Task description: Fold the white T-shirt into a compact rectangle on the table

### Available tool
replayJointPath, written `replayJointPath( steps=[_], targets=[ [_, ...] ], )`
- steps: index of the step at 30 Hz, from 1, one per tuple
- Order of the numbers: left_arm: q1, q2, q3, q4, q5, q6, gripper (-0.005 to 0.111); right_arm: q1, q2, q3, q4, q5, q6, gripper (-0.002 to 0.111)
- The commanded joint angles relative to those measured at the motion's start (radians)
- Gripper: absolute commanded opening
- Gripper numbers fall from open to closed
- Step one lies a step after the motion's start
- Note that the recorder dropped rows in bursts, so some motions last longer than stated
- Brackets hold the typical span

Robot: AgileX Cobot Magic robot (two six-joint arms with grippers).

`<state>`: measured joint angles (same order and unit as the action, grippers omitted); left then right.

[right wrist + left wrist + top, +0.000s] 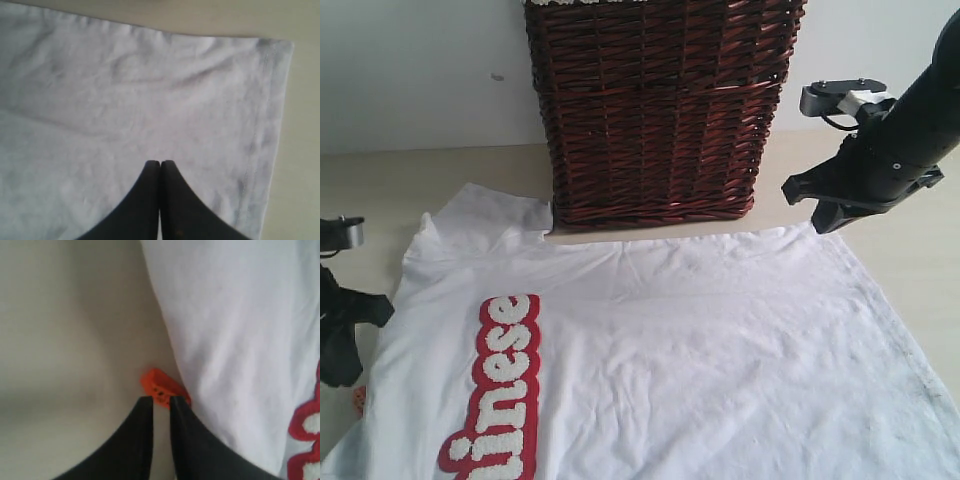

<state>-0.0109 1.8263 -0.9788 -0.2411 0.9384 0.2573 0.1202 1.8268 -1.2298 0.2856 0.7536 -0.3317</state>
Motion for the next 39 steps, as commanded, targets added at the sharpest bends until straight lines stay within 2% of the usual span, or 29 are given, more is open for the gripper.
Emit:
replayJointPath(
  steps=[1, 5, 14, 18, 21, 24, 28, 34, 36, 39],
  targets=[
    [-0.001, -0.009, 0.066, -0.003, 0.065, 0.015, 0.037, -0.004, -0.011, -0.003, 0.019, 0.008, -0.022, 0.000],
    [-0.001, -0.009, 0.130, -0.006, 0.018, 0.015, 0.041, -0.004, -0.011, -0.003, 0.035, 0.011, -0.025, 0.000],
    [-0.001, 0.018, 0.150, -0.015, 0.003, 0.019, 0.039, -0.004, -0.011, -0.003, 0.105, 0.017, -0.089, 0.000],
    [-0.001, 0.063, 0.142, -0.009, 0.000, 0.019, 0.022, -0.004, -0.011, -0.003, 0.105, 0.022, -0.089, 0.000],
    [-0.001, 0.066, 0.088, 0.010, 0.035, 0.000, 0.000, -0.004, -0.011, -0.003, 0.103, 0.027, -0.091, 0.000],
    [0.001, 0.035, 0.080, 0.031, 0.029, -0.011, 0.000, -0.004, -0.011, -0.003, 0.099, 0.029, -0.093, 0.000],
    [0.002, 0.001, 0.080, 0.140, 0.000, -0.160, 0.000, -0.004, -0.011, -0.003, 0.098, 0.029, -0.093, 0.000],
    [0.002, -0.074, 0.143, 0.210, -0.004, -0.268, 0.000, -0.004, -0.011, -0.003, 0.098, 0.031, -0.093, 0.000],
    [0.002, -0.129, 0.150, 0.211, -0.044, -0.299, 0.000, -0.004, -0.011, -0.003, 0.098, 0.033, -0.093, 0.000],
    [0.002, -0.184, 0.182, 0.287, -0.047, -0.391, 0.000, -0.004, -0.011, -0.003, 0.098, 0.033, -0.093, 0.000]
  ],
)
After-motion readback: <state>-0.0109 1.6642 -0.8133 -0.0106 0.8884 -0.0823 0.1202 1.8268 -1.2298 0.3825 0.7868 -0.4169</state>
